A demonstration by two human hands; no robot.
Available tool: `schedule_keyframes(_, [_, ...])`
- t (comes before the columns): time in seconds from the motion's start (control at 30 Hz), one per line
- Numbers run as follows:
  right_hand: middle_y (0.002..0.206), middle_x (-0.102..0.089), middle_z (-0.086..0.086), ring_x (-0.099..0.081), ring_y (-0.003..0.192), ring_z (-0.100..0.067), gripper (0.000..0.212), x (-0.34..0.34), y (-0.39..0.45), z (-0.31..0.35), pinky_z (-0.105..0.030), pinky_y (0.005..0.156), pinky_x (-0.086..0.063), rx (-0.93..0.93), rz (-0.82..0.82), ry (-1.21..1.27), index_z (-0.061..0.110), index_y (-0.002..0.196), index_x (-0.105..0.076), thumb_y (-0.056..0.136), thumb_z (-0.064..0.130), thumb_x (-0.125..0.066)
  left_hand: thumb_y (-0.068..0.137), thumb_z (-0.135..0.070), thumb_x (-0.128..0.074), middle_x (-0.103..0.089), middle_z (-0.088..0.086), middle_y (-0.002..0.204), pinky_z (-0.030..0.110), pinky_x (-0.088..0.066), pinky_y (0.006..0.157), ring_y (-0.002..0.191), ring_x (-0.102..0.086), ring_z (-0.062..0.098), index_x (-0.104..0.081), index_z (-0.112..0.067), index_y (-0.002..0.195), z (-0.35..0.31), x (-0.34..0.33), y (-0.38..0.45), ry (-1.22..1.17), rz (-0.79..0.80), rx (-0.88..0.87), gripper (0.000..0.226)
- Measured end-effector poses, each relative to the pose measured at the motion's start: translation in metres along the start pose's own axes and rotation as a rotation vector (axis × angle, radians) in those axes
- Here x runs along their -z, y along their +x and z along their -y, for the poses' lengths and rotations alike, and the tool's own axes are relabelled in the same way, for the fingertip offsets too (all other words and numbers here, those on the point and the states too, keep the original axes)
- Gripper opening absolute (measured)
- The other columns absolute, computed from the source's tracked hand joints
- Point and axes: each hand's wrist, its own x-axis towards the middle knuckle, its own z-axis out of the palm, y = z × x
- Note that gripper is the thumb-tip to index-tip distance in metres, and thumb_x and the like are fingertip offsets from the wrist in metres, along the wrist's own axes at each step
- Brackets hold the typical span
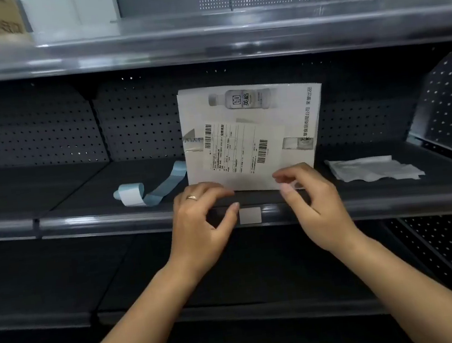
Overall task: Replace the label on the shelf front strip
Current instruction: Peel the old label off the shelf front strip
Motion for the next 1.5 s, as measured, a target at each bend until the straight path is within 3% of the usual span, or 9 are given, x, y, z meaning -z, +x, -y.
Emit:
schedule_keyframes(0.07, [0.117,-0.063,0.009,-0.058,0.117,-0.004,0.024,-0.001,-0.002,-0.007,-0.016,0.100,-0.044,0.046,0.022,-0.086,0.017,0.123,-0.065,0.100,0.022,-0.057,0.088,-0.036,-0.071,-0.071,-0.010,0.115,0.043,-0.040,0.107,0.115,-0.061,0.013,-0.075,-0.025,0.110,0.008,-0.005,-0.009,0.115,-0.032,-0.045,0.025])
schedule_keyframes(0.13, [0.116,-0.060,0.009,-0.057,0.115,-0.005,0.024,-0.004,-0.007,-0.018,-0.019,0.101,-0.045,0.061,0.057,-0.135,0.014,0.122,-0.066,0.099,0.011,-0.062,0.086,-0.035,-0.078,-0.072,-0.005,0.122,0.049,-0.037,0.113,0.121,-0.062,0.018,-0.078,-0.022,0.112,0.023,-0.011,-0.020,0.170,-0.040,-0.083,0.029])
schedule_keyframes(0.3, [0.111,-0.060,0.008,-0.057,0.108,-0.008,0.024,-0.007,-0.010,-0.028,-0.018,0.098,-0.045,0.128,0.069,-0.190,0.010,0.117,-0.067,0.093,0.006,-0.066,0.082,-0.032,-0.084,-0.069,0.006,0.136,0.058,-0.028,0.123,0.129,-0.060,0.026,-0.078,-0.018,0.118,0.047,-0.019,-0.032,0.276,-0.044,-0.206,0.040])
schedule_keyframes(0.47, [0.107,-0.060,0.006,-0.058,0.103,-0.012,0.022,-0.009,-0.010,-0.029,-0.020,0.094,-0.046,0.156,0.061,-0.207,0.009,0.112,-0.069,0.091,0.007,-0.071,0.086,-0.026,-0.083,-0.070,0.012,0.133,0.060,-0.034,0.119,0.126,-0.062,0.030,-0.078,-0.017,0.119,0.058,-0.028,-0.033,0.350,-0.116,-0.308,0.035])
schedule_keyframes(0.83, [0.106,-0.061,0.000,-0.060,0.102,-0.018,0.018,-0.008,-0.008,-0.027,-0.031,0.090,-0.051,0.179,0.122,-0.228,0.007,0.107,-0.070,0.091,0.001,-0.070,0.091,-0.015,-0.078,-0.072,0.010,0.132,0.059,-0.040,0.113,0.121,-0.068,0.032,-0.080,-0.016,0.115,0.061,-0.034,-0.033,0.367,-0.197,-0.346,0.024])
schedule_keyframes(1.07, [0.111,-0.066,-0.008,-0.060,0.103,-0.027,0.017,-0.021,0.026,-0.005,-0.045,0.084,-0.050,0.455,0.395,-0.392,0.009,0.111,-0.073,0.095,0.011,-0.068,0.094,-0.022,-0.078,-0.069,0.010,0.137,0.060,-0.041,0.113,0.128,-0.065,0.032,-0.078,-0.015,0.121,0.065,-0.031,-0.034,0.394,-0.167,-0.369,0.028])
schedule_keyframes(1.33, [0.110,-0.062,-0.008,-0.058,0.099,-0.026,0.017,-0.020,0.059,-0.013,-0.046,0.079,-0.051,0.620,0.645,-0.448,0.011,0.113,-0.073,0.097,0.016,-0.067,0.092,-0.021,-0.080,-0.069,0.010,0.137,0.059,-0.041,0.114,0.126,-0.066,0.032,-0.078,-0.012,0.120,0.068,-0.033,-0.035,0.369,-0.183,-0.361,0.030])
schedule_keyframes(1.5, [0.111,-0.059,-0.009,-0.053,0.098,-0.024,0.020,-0.026,0.060,-0.019,-0.043,0.078,-0.050,0.657,0.656,-0.463,0.011,0.117,-0.070,0.098,0.017,-0.064,0.093,-0.023,-0.079,-0.070,0.010,0.136,0.059,-0.041,0.114,0.125,-0.067,0.031,-0.079,-0.013,0.118,0.069,-0.035,-0.036,0.345,-0.201,-0.355,0.027])
